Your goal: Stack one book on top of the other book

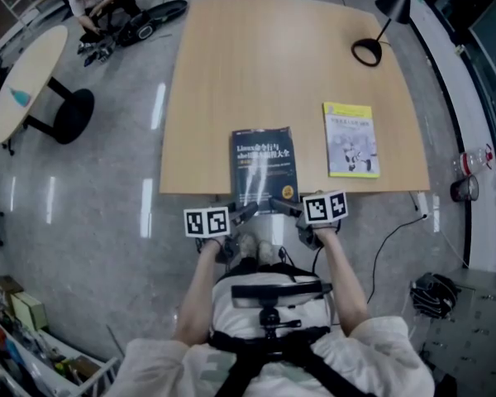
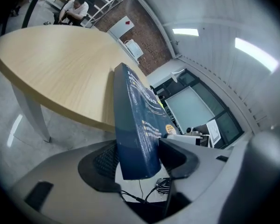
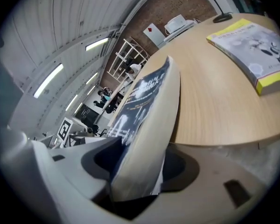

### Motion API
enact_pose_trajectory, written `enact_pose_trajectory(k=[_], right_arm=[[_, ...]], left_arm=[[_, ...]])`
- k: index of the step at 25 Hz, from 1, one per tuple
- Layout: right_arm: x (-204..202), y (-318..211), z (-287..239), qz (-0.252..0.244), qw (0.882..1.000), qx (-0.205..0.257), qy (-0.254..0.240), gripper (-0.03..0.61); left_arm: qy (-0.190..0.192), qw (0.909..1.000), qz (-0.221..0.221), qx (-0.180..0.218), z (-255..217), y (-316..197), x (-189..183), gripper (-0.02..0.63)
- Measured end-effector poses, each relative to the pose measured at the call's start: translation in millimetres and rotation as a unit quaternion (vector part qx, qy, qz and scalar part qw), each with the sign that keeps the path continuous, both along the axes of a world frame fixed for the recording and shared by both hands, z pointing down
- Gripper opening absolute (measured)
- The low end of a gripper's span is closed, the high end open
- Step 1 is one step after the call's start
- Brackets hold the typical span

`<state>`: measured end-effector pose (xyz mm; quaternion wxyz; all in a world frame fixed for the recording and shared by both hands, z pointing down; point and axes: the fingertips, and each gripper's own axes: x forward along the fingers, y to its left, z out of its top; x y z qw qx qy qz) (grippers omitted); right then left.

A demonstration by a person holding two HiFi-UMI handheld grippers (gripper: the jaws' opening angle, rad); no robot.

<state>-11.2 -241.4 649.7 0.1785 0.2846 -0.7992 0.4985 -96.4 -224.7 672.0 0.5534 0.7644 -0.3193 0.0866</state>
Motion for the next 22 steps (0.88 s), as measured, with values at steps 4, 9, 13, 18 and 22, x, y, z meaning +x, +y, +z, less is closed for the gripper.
enact_pose_trajectory(k=[4,9,13,18,22], right_arm=[[-5.0,-3.1,-18.2,-0.004,1.0,0.028,-0.011,0.253],[-12.0,-13.8,-38.2,-0.014,0.998,0.066,-0.006,0.253],[-13.2,-27.0,-64.9,-0.023,0.994,0.111,0.01,0.253],[3.3,-44.7,-96.7,-0.01,0.988,0.154,0.011,0.253],[28.6,-52.4,-108.7,0.002,0.986,0.167,0.011,0.254]], left_arm=[[-0.012,0.9991,0.001,0.04,-21.9,-8.7,-4.5,0.261],[-0.007,0.9972,-0.006,0.075,-43.3,-21.9,-10.2,0.261],[0.003,0.9938,-0.008,0.111,-66.1,-33.5,-11.6,0.261],[0.006,0.9882,0.005,0.153,-95.6,-55.7,5.0,0.261],[0.002,0.9863,0.019,0.164,-108.7,-65.3,29.9,0.261]])
